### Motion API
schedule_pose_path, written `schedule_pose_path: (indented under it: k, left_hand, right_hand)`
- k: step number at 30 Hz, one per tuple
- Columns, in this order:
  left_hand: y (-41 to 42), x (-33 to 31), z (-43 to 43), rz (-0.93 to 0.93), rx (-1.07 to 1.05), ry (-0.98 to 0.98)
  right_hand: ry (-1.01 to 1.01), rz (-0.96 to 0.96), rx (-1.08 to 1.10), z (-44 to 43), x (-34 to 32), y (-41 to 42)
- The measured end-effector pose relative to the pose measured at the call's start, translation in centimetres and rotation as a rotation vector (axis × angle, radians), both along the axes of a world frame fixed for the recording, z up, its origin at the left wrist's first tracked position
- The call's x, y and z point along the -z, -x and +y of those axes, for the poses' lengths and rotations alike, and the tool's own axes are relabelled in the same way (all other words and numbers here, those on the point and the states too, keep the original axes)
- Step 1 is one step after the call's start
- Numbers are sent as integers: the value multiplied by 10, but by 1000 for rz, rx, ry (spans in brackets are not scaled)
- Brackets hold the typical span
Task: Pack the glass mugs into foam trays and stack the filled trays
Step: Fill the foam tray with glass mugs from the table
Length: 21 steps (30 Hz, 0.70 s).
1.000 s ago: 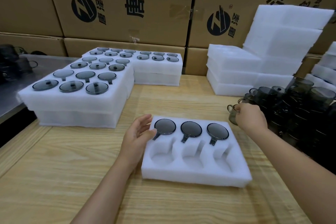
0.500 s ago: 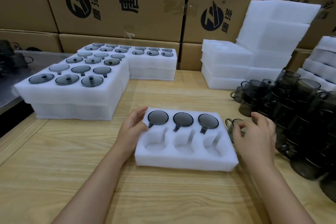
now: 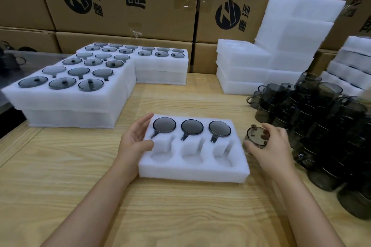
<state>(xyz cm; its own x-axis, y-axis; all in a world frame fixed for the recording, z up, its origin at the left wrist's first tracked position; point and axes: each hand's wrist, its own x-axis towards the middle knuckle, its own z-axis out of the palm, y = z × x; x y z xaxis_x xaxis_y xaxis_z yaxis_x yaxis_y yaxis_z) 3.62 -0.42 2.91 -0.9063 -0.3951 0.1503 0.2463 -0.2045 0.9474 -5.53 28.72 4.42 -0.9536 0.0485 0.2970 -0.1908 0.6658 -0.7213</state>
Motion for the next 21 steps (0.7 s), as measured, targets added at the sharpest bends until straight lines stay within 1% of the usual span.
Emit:
schedule_pose_path:
  k: [4,7,8,10,12,15,19,21]
  left_hand:
    - [1,0,11,-14,-141,-21]
    - [2,2,18,-23,-192,3]
    - [2,3,19,-26,-200,11]
    - [3,4,20,-27,-201,25]
    - [3,4,19,-31,-190,42]
    - [4,3,17,-37,-179,72]
    - [6,0,14,-56,-129,68]
    - [8,0,12,-69,-110,72]
  right_hand:
    - [207,120,26,-2,-19,-8]
    - [412,142,-106,-8,-30,-17]
    - [445,130,-163,-13,-31,-21]
    - [411,92,-253,-26,-28,-27]
    - [362,50,-288,-37,-22,-31]
    - [361,28,-281,-44,-15,-30]
    - [424,27,-284,-47,-13,-23]
    - [404,23,-273,-48,-13,-20]
